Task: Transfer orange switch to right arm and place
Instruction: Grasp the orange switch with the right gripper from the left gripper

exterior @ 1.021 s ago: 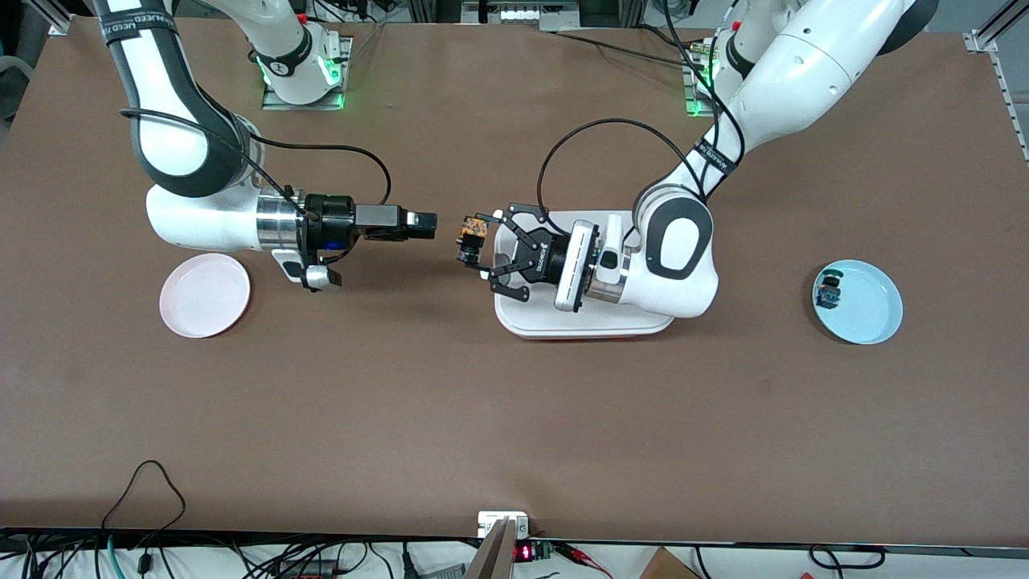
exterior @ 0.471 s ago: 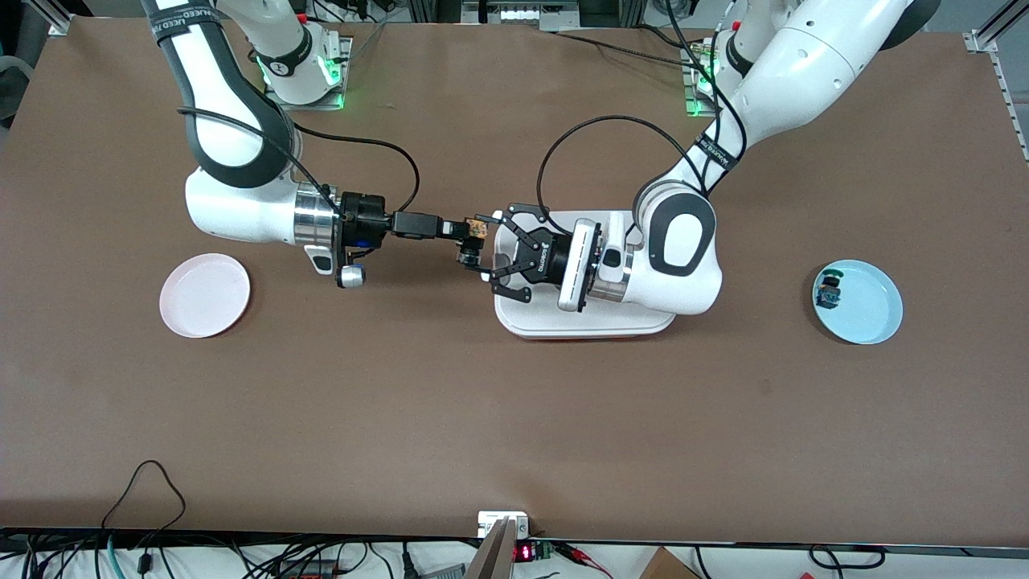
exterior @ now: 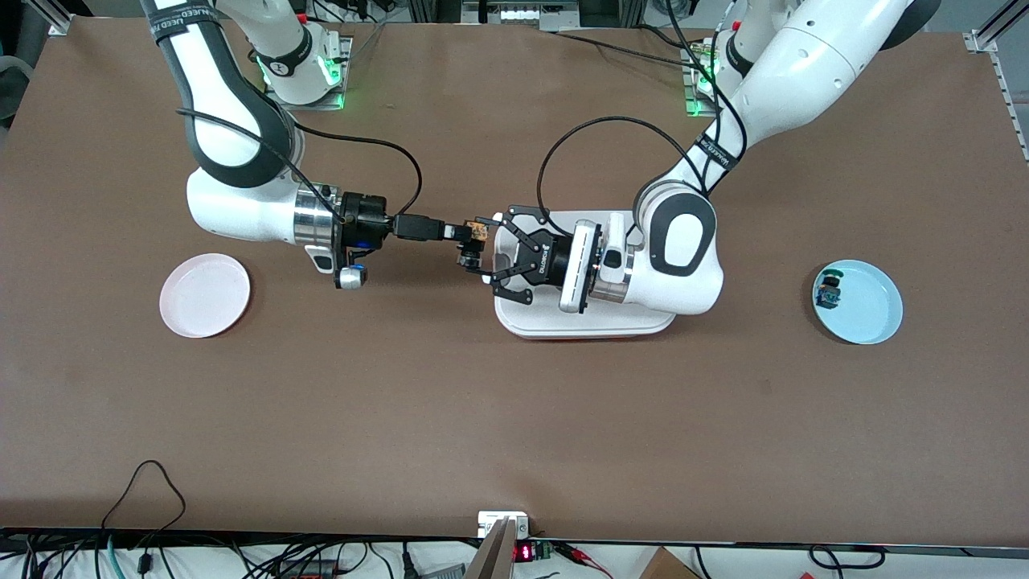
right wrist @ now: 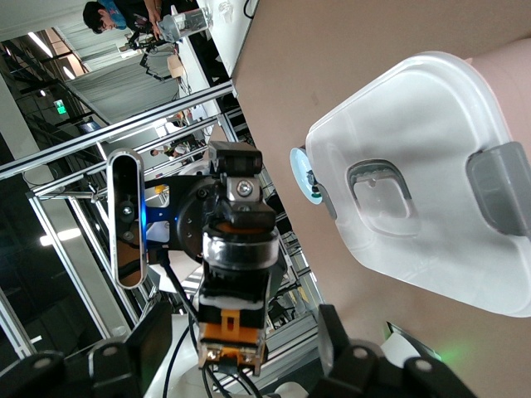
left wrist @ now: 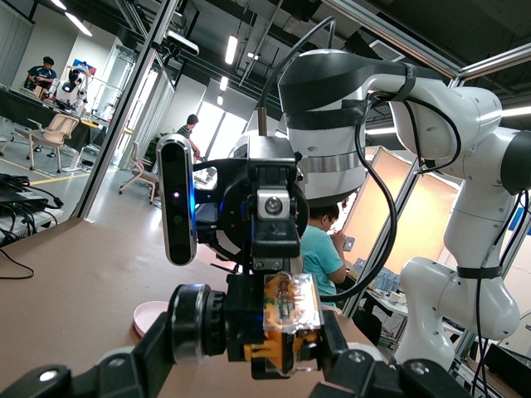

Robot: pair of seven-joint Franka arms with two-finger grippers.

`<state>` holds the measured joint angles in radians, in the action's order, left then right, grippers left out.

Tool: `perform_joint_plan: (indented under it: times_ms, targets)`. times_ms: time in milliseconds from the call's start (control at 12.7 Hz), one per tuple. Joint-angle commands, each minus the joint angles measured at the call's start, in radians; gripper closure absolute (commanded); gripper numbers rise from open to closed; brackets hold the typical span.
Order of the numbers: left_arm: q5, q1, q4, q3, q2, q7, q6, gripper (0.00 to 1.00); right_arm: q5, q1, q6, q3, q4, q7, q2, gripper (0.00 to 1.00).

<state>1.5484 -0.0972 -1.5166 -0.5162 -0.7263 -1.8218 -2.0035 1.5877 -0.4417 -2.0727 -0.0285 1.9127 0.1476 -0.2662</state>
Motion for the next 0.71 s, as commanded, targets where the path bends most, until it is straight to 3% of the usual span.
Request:
perform_joint_plan:
  times_ms: [0,79,157,393,471,628]
  targets:
    - [0.038,0.010,-0.031,-0.008,0.031,-0.040,-0.015,1.00,0.018,-0.026,-0.032,-0.004,-0.006,-0.020,0.005,0.26]
    - [0.038,0.010,-0.031,-0.008,0.031,-0.040,-0.015,1.00,0.021,-0.025,-0.032,-0.004,-0.006,-0.019,0.004,0.31]
    - [0.038,0.008,-0.031,-0.008,0.030,-0.040,-0.015,1.00,0.021,-0.025,-0.030,-0.004,-0.006,-0.019,0.004,0.43]
    - [0.038,0.011,-0.031,-0.008,0.031,-0.040,-0.015,1.00,0.021,-0.023,-0.030,-0.004,-0.008,-0.020,0.004,0.94]
    - [0.038,0.011,-0.031,-0.008,0.031,-0.040,-0.015,1.00,0.021,-0.022,-0.030,-0.004,-0.008,-0.019,0.004,1.00]
    - [0.030,0.011,-0.031,-0.007,0.034,-0.042,-0.015,1.00,0.021,-0.020,-0.030,-0.004,-0.015,-0.019,0.002,1.00]
